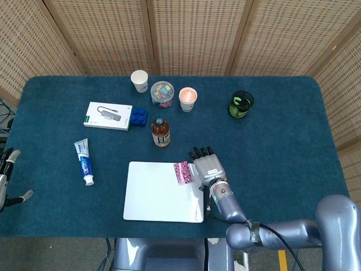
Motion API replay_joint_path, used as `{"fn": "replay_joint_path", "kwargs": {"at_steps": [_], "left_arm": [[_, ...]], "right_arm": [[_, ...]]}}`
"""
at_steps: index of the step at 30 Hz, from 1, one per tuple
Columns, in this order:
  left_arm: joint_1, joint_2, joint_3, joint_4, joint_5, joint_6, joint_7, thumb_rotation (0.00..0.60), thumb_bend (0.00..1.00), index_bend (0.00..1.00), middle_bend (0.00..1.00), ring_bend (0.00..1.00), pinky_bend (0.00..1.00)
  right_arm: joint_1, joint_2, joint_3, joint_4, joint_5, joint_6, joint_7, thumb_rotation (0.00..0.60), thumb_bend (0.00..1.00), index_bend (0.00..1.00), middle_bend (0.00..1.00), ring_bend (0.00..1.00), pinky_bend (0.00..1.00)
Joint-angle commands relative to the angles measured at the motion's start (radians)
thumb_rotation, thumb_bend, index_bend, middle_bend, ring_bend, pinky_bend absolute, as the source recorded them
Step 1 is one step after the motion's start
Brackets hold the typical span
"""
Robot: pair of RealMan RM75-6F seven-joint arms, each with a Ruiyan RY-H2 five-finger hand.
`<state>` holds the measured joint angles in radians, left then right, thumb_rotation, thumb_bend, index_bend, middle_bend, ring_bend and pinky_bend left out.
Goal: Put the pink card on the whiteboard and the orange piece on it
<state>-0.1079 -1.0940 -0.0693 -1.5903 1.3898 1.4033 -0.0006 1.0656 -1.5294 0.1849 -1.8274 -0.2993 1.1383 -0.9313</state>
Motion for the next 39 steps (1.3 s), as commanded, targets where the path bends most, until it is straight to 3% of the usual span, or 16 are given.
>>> {"fn": "replay_joint_path", "kwargs": {"at_steps": [1,7,11,15,28,39], "left_arm": [[0.000,-0.001,0.001,-0.003,0.003,0.002,0.005,0.600,0.00,0.00,0.00,0.00,0.00],[-0.001,-0.007,0.005,-0.005,0.006,0.003,0.021,0.600,0.00,0.00,0.00,0.00,0.00],[-0.002,-0.010,0.005,-0.008,0.005,0.001,0.031,0.600,0.00,0.00,0.00,0.00,0.00],[-0.003,-0.013,0.006,-0.009,0.004,0.001,0.038,0.600,0.00,0.00,0.00,0.00,0.00],[-0.007,-0.011,0.006,-0.006,0.000,-0.010,0.030,0.600,0.00,0.00,0.00,0.00,0.00],[-0.008,-0.014,0.006,-0.005,-0.001,-0.008,0.034,0.600,0.00,0.00,0.00,0.00,0.00]], "right_arm": [[-0.052,0.051,-0.043,-0.013,-0.085,-0.020,0.065,0.600,0.03,0.17,0.00,0.00,0.00],[-0.128,0.078,-0.120,0.035,-0.234,-0.035,0.156,0.600,0.17,0.34,0.00,0.00,0.00],[-0.193,0.057,-0.177,0.111,-0.386,-0.049,0.253,0.600,0.22,0.37,0.00,0.00,0.00],[-0.226,0.032,-0.207,0.168,-0.460,-0.063,0.296,0.600,0.25,0.38,0.00,0.00,0.00],[-0.276,-0.031,-0.222,0.294,-0.532,-0.100,0.326,0.600,0.26,0.40,0.00,0.00,0.00],[-0.292,-0.028,-0.186,0.333,-0.523,-0.130,0.335,0.600,0.26,0.40,0.00,0.00,0.00]]}}
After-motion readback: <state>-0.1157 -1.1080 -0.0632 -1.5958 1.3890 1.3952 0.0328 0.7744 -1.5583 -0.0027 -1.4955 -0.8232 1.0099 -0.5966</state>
